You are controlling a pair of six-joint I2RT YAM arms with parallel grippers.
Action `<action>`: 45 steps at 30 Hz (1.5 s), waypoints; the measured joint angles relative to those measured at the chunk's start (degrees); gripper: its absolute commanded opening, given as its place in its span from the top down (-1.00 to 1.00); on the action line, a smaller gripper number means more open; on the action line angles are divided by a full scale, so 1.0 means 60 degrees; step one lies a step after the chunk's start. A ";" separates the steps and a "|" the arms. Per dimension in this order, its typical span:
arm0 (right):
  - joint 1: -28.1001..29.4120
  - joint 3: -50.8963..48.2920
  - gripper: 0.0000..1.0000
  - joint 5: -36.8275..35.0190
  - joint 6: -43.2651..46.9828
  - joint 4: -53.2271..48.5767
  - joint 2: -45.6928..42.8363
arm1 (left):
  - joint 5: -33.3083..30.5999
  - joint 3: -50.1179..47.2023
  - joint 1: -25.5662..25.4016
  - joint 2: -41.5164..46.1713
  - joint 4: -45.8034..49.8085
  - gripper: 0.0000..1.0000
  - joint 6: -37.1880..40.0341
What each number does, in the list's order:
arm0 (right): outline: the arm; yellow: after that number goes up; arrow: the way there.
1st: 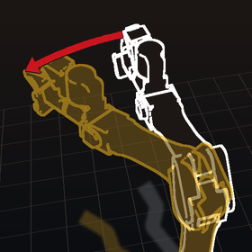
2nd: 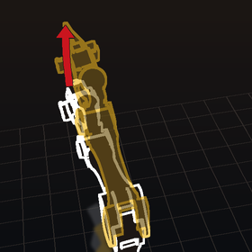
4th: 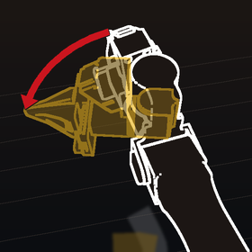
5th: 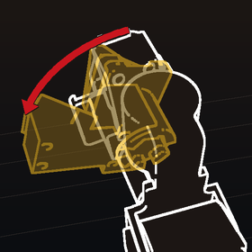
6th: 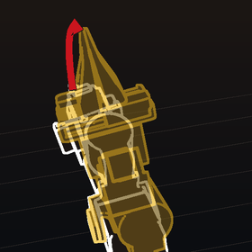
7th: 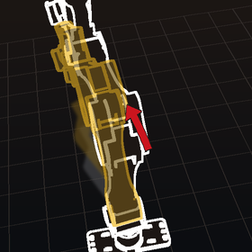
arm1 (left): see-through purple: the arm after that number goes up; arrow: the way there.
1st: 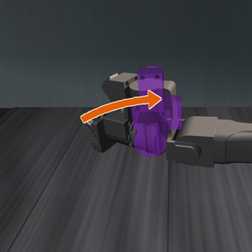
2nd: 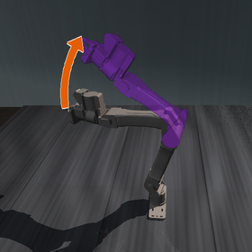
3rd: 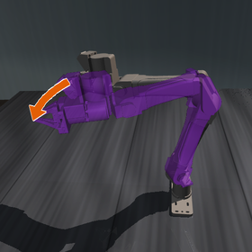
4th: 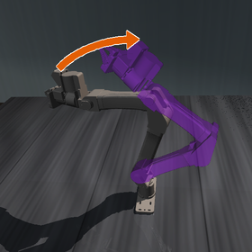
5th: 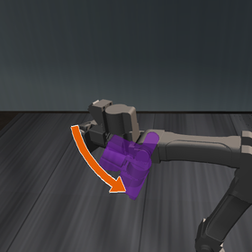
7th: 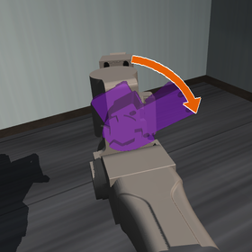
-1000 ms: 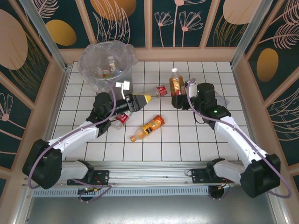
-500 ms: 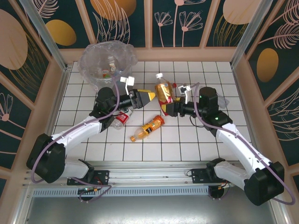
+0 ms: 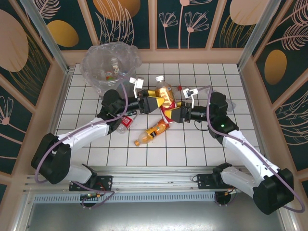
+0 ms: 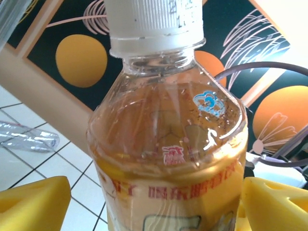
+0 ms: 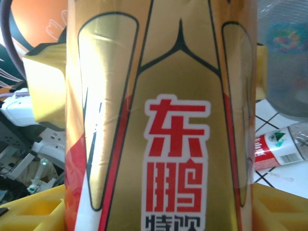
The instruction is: Put the plastic bottles in the bin
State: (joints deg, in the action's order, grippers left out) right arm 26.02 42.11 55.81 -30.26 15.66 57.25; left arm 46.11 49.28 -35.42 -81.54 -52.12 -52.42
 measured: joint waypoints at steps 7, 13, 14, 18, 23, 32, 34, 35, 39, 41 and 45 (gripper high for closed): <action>0.0124 -0.0280 -0.21 0.0208 -0.0273 0.0546 0.0011 | 0.0277 0.0109 -0.0047 -0.0120 -0.0656 -0.50 -0.0317; 0.0164 -0.0295 -0.27 0.0219 -0.0262 0.0729 0.0018 | 0.0240 0.0113 -0.0047 -0.0120 -0.0710 -0.10 -0.0390; 0.0164 -0.0302 -0.33 0.0219 -0.0240 0.0736 0.0026 | 0.0240 0.0113 -0.0047 -0.0117 -0.0725 -0.09 -0.0390; 0.0175 -0.0306 -0.71 0.0175 -0.0153 0.0576 0.0015 | 0.0244 0.0113 -0.0066 -0.0117 -0.0743 -0.12 -0.0379; 0.0182 -0.0295 -0.98 -0.0375 0.0477 -0.0426 -0.0459 | -0.0142 0.0244 -0.0066 0.0135 0.0368 -0.17 0.0295; 0.0182 0.0313 -0.98 -0.2495 0.2000 -0.2980 -0.1705 | -0.2244 0.2255 -0.0117 0.1042 0.4878 -0.17 0.2721; 0.0182 0.0313 -0.98 -0.2911 0.2153 -0.3209 -0.1934 | -0.2718 0.2681 -0.0117 0.1126 0.5683 -0.18 0.3169; 0.0182 0.0313 -0.98 -0.3075 0.2269 -0.3249 -0.2076 | -0.2969 0.2889 -0.0117 0.1155 0.6080 -0.18 0.3402; 0.0182 0.0182 -0.98 -0.3242 0.2809 -0.3158 -0.2659 | -0.3887 0.3668 -0.0117 0.1173 0.7624 -0.18 0.4138; 0.0182 -0.0004 -0.98 -0.3322 0.3129 -0.3067 -0.2991 | -0.4328 0.4127 -0.0095 0.1169 0.8415 -0.18 0.4426; 0.0182 -0.0535 -0.98 -0.3515 0.3661 -0.2892 -0.3676 | -0.4951 0.4994 0.0022 0.1151 0.9497 -0.18 0.4765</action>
State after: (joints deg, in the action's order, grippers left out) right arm 27.11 38.89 34.72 -8.29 -1.69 35.20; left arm 16.40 79.24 -35.29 -74.63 4.86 -23.83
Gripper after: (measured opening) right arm 0.990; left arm 0.593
